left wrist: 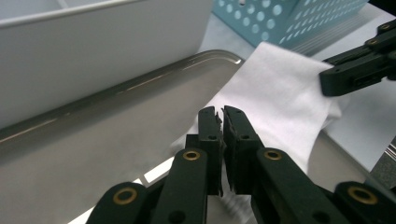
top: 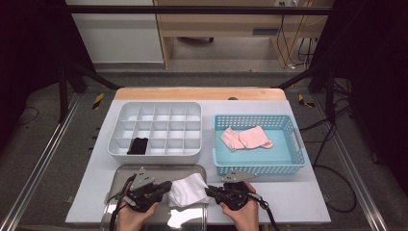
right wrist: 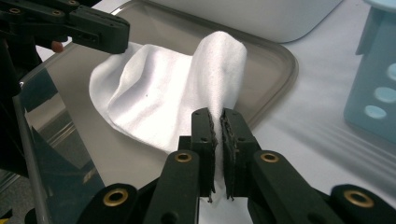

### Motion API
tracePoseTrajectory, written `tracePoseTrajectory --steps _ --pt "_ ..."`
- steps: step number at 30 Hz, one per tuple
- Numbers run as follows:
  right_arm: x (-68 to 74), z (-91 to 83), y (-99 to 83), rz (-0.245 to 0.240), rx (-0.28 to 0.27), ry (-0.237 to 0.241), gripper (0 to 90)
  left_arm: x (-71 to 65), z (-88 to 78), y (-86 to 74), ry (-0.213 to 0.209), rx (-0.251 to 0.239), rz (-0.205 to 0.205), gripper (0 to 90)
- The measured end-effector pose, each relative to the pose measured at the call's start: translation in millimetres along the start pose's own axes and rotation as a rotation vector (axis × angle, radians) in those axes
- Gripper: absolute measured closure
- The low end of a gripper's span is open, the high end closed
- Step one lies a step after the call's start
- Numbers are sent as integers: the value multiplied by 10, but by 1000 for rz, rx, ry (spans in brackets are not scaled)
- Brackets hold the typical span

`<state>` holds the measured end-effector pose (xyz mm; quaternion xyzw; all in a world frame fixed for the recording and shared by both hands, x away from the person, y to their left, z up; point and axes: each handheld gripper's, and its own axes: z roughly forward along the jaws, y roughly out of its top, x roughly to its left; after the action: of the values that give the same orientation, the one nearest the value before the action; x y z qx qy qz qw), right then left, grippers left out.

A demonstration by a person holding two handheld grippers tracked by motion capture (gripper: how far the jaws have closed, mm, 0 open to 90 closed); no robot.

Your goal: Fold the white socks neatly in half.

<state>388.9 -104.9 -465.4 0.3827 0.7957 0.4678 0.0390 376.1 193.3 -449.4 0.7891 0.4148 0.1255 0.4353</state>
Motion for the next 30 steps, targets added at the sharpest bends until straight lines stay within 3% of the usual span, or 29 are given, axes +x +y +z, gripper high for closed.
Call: tracePoseTrajectory --steps 7,12,17,19,23,26,30 --pt "17 5 8 -19 6 -11 848 50 11 -128 2 33 -15 862" --pt "17 14 9 -17 12 -15 848 86 -173 -131 35 -20 -18 859" --pt "12 20 4 -15 13 -21 848 132 -151 -237 43 26 -35 865" --pt "12 24 6 -12 16 -24 848 135 -66 -286 8 61 -58 869" --pt "20 22 20 -22 15 -24 851 49 28 -268 -15 69 -31 873" --pt "43 24 39 -34 13 -25 852 -3 58 -253 -3 67 -6 876" --pt "58 24 50 -35 13 -23 852 4 51 -254 1 60 -7 879"
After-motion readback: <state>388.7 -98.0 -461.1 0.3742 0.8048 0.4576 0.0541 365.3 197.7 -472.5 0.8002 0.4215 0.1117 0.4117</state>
